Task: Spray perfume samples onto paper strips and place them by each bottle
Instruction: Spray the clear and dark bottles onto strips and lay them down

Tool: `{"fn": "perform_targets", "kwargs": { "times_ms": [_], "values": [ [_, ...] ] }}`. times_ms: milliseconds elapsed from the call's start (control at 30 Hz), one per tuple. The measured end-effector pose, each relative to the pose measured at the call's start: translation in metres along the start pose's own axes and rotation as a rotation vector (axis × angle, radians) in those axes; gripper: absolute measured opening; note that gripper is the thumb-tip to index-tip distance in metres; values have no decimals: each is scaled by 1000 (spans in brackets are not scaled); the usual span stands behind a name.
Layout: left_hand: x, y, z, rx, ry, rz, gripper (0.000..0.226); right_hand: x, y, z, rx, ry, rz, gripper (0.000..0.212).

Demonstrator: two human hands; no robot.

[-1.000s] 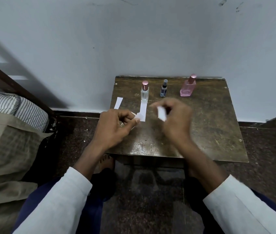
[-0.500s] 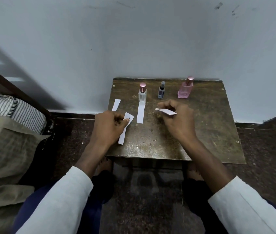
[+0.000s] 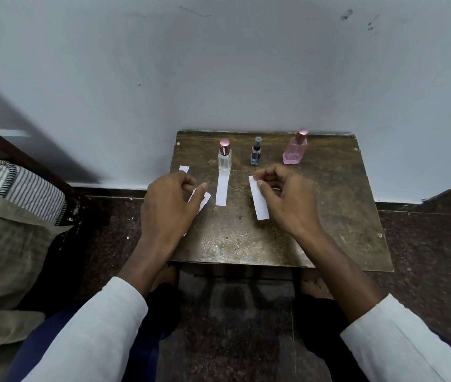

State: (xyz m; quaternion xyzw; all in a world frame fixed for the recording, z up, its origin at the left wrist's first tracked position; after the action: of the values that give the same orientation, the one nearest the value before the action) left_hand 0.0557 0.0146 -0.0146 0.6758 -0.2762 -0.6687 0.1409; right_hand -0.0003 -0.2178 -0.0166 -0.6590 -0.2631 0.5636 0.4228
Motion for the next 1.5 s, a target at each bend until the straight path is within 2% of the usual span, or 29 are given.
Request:
{"fn": "perform_targets", "kwargs": {
  "times_ms": [67, 167, 300, 467, 600, 700, 833, 1100, 1233, 1367, 1500],
  "values": [
    [1, 11, 0, 84, 18, 24, 14, -1, 2, 0, 39, -11, -71, 22],
    [10, 30, 2, 214, -84, 164, 8, -4, 5, -1, 132, -4, -236, 27],
    [35, 50, 5, 187, -213, 277, 13, -6, 6, 0, 215, -13, -392, 30],
    [54, 60, -5, 86, -268, 359, 19, -9, 9, 2, 234, -46, -394, 30],
    [58, 63, -12, 21, -258, 342, 7, -11, 19, -1, 277, -22, -259, 24],
    [62, 61, -15, 23, -292, 294, 8, -12, 25, -1, 276, -20, -90, 21],
    [65, 61, -17, 44, -299, 224, 13, -9, 30, 0, 268, -53, -31, 23],
    [66, 61, -17, 85, -279, 136, 9, -9, 35, 1, 175, 68, 194, 21],
    [60, 62, -17, 160, -237, 38, 7, -7, 24, 0, 23, 119, 213, 15],
    [54, 66, -14, 310, -188, -10, 8, -2, 15, -12, -106, 145, 232, 30],
    [52, 61, -14, 332, -170, 16, 5, 2, 11, -27, -43, 96, 178, 44]
  ]
}}
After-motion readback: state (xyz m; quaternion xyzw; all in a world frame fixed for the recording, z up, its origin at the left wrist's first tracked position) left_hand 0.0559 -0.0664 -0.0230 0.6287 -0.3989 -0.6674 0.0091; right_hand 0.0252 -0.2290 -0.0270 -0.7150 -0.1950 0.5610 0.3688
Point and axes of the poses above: each hand's wrist, its own z-axis away from the middle knuckle, its own x-axis out of the palm, y = z × x, the point moved 1 cm from there along -z, towards the middle knuckle, and after that the axes turned 6 degrees about -y, right-handed, at the moved point
